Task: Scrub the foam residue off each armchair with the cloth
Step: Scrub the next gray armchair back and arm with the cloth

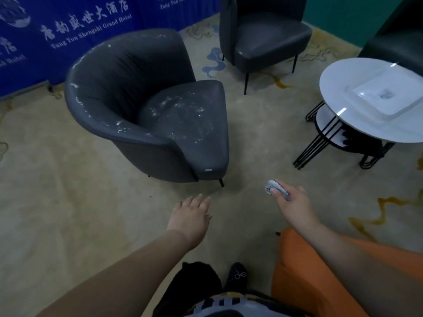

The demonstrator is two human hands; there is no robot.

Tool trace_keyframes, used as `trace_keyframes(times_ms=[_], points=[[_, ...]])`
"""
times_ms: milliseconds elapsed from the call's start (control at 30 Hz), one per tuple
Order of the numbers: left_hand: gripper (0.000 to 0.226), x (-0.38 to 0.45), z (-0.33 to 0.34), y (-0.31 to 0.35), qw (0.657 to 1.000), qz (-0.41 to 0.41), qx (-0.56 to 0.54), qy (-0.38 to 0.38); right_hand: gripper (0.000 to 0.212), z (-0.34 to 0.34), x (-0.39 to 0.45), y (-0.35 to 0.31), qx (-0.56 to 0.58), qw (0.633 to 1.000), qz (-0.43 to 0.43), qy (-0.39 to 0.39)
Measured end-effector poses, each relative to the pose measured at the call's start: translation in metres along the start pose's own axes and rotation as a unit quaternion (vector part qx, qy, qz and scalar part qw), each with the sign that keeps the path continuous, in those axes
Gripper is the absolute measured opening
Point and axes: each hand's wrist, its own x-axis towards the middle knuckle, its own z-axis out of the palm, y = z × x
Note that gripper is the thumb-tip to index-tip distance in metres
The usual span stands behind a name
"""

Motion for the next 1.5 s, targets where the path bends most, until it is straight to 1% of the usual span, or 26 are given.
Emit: trace_keyframes(times_ms=[133, 233, 333, 433, 567, 700, 767, 867, 967, 1033, 1133, 1200, 1300, 1400, 1500], points=[[0.055, 0.047, -0.014, -0.005, 1.0, 0.009, -0.001, -0.012, 0.036, 0.004, 0.045, -0.01, -0.035, 0.999, -0.009, -0.035], [0.055, 0.088, -0.027, -0.016, 1.0, 0.008, -0.003, -0.009, 0.036, 0.002, 0.081, -0.021, -0.017, 0.999, 0.0, -0.028], [0.055, 0.131, -0.045, -0.034, 1.0, 0.004, -0.004, -0.004, 0.035, -0.006, 0.117, -0.034, -0.028, 0.999, 0.004, -0.034], [0.055, 0.174, -0.064, -0.047, 1.0, 0.016, -0.001, -0.009, 0.035, -0.016, 0.159, -0.05, -0.036, 0.999, -0.003, -0.017], [0.055, 0.227, -0.089, -0.049, 0.999, 0.042, 0.012, -0.009, 0.033, -0.022, 0.213, -0.066, -0.04, 0.999, -0.012, -0.013], [0.055, 0.277, -0.109, -0.04, 1.0, 0.029, 0.002, -0.01, 0.034, -0.031, 0.264, -0.078, -0.031, 0.999, -0.008, -0.012], [0.055, 0.304, -0.116, -0.035, 1.0, 0.013, -0.001, -0.007, 0.034, -0.04, 0.298, -0.083, -0.025, 0.999, -0.025, -0.019], [0.055, 0.347, -0.129, -0.029, 0.999, -0.03, -0.019, -0.01, 0.029, -0.055, 0.363, -0.091, -0.01, 0.996, -0.074, -0.044], [0.055, 0.378, -0.143, -0.022, 0.994, -0.095, -0.056, -0.015, 0.031, -0.072, 0.425, -0.102, -0.031, 0.991, -0.102, -0.081], [0.054, 0.39, -0.152, -0.018, 0.987, -0.138, -0.088, -0.005, 0.031, -0.081, 0.46, -0.113, -0.05, 0.986, -0.121, -0.098], [0.053, 0.405, -0.163, -0.017, 0.977, -0.186, -0.103, 0.017, 0.025, -0.086, 0.505, -0.133, -0.072, 0.975, -0.17, -0.123], [0.053, 0.41, -0.166, -0.018, 0.968, -0.222, -0.118, 0.023, 0.025, -0.08, 0.525, -0.146, -0.073, 0.97, -0.187, -0.14], [0.053, 0.415, -0.167, -0.024, 0.956, -0.261, -0.132, 0.033, 0.032, -0.058, 0.549, -0.168, -0.081, 0.961, -0.205, -0.166], [0.054, 0.421, -0.163, -0.039, 0.945, -0.289, -0.149, 0.022, 0.038, -0.033, 0.566, -0.191, -0.094, 0.952, -0.221, -0.188], [0.054, 0.434, -0.159, -0.064, 0.934, -0.316, -0.165, 0.008, 0.037, -0.01, 0.588, -0.215, -0.114, 0.938, -0.244, -0.219]])
